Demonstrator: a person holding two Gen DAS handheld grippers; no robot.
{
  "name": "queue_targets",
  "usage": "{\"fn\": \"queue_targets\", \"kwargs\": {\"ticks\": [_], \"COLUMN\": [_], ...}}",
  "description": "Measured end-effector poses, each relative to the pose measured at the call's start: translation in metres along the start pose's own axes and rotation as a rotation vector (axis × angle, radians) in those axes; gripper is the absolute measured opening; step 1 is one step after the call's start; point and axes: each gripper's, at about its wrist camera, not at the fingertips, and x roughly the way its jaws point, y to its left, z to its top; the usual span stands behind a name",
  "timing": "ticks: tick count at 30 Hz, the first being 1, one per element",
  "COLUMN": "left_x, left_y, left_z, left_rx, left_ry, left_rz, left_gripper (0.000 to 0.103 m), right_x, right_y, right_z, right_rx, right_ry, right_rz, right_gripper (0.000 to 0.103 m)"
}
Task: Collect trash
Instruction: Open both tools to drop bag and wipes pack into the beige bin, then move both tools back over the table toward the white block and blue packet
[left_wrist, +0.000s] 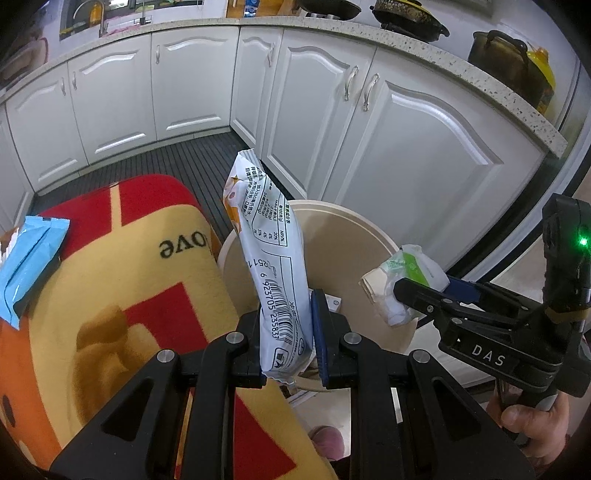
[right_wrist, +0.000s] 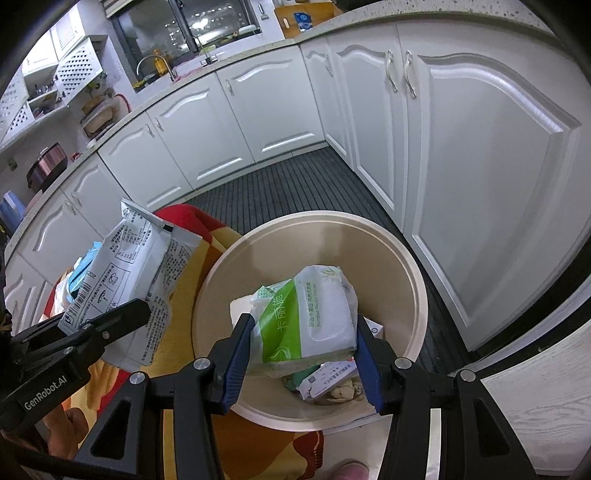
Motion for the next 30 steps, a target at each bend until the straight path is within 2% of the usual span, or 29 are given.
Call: {"fn": "queue_targets", "kwargs": {"ticks": [10, 12, 14, 16, 18, 30], "left_x": [0.009, 0.010, 0.012, 0.012, 0.012, 0.006], "left_y": [0.000, 0.000, -0.001, -0.002, -0.001, 0.003], "left_z": [-0.001, -0.001, -0.002, -0.003, -0.004, -0.006], "left_rx": [-0.013, -0.014, -0.008, -0.005, -0.012, -0.025], "left_ry": [0.007, 0.011, 0.014, 0.013, 0.011, 0.010], "left_rz": [-0.018, -0.029, -0.025, -0.026, -0.033, -0.001], "left_gripper": [0.018, 0.020, 0.024, 0.036, 0.042, 0.042], "right_x": [0.012, 0.014, 0.016, 0.017, 0.018, 0.015], "right_y": [-0.005, -0.006, -0.008, -0.011, -0.012, -0.008], "right_z": [0.003, 0.003, 0.004, 0.004, 0.004, -0.002], "right_rx": [0.025, 0.034, 0.045, 0.053, 0.059, 0.054], "right_ry": [0.019, 0.022, 0.022, 0.027, 0.032, 0.045], "right_rz": [-0.009, -0.015, -0.022, -0.028, -0.026, -0.019], "right_gripper": [0.051, 0.058, 0.061, 0.065, 0.065, 0.065]}}
